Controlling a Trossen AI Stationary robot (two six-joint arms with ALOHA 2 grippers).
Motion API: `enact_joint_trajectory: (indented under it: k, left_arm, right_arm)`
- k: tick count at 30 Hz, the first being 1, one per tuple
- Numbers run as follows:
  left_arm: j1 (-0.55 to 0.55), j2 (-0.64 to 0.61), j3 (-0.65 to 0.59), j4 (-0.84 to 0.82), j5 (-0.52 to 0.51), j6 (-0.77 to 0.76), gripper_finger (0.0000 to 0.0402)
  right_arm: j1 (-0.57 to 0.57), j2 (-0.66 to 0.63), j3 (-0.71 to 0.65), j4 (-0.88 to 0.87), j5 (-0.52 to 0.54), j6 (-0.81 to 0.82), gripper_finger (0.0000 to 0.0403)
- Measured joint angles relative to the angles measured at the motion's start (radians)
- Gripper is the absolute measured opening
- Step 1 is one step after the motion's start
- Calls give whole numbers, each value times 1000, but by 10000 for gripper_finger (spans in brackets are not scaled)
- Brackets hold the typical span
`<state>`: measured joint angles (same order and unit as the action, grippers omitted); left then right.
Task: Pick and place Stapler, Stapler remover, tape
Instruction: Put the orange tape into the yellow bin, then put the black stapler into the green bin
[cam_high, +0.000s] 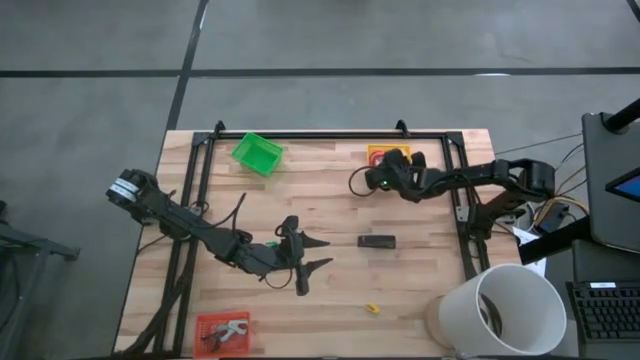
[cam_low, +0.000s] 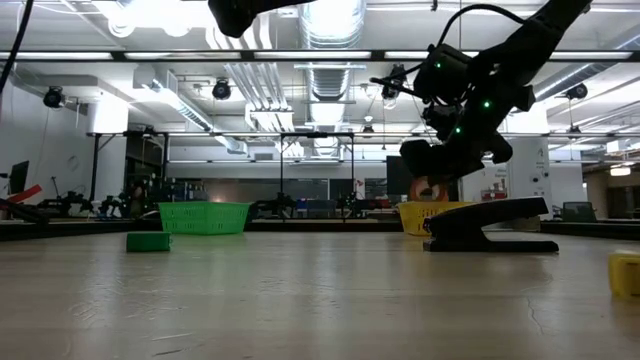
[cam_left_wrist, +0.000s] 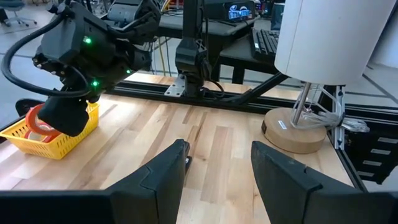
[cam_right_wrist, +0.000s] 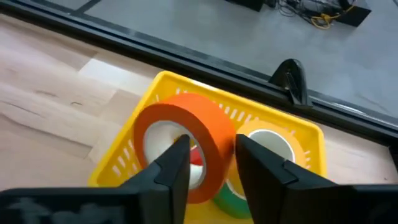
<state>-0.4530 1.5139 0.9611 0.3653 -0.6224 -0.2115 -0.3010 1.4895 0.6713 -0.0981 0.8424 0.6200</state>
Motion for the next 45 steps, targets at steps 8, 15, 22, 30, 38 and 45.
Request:
enact_joint_trajectory:
  k: [8, 15, 22, 30, 38, 45]
  left_arm:
    - [0, 0, 0, -1, 0, 0, 186]
    - [1, 0, -1, -43, -12, 1, 186]
    - [3, 0, -1, -167, -139, -72, 186]
    - [7, 0, -1, -223, -163, -80, 186]
    - [2, 0, -1, -289, -116, -120, 186]
    - [3, 1, -1, -298, -128, -146, 186]
  right_arm:
    - [17, -2, 8, 5, 1, -70, 194]
    - [72, -9, 8, 7, -15, -105, 216]
    - [236, -11, 25, 7, -16, -133, 212]
    - [425, -11, 85, 7, -13, -183, 204]
    - [554, -11, 110, 1, -32, -237, 201]
    - [623, -19, 110, -76, -34, -250, 190]
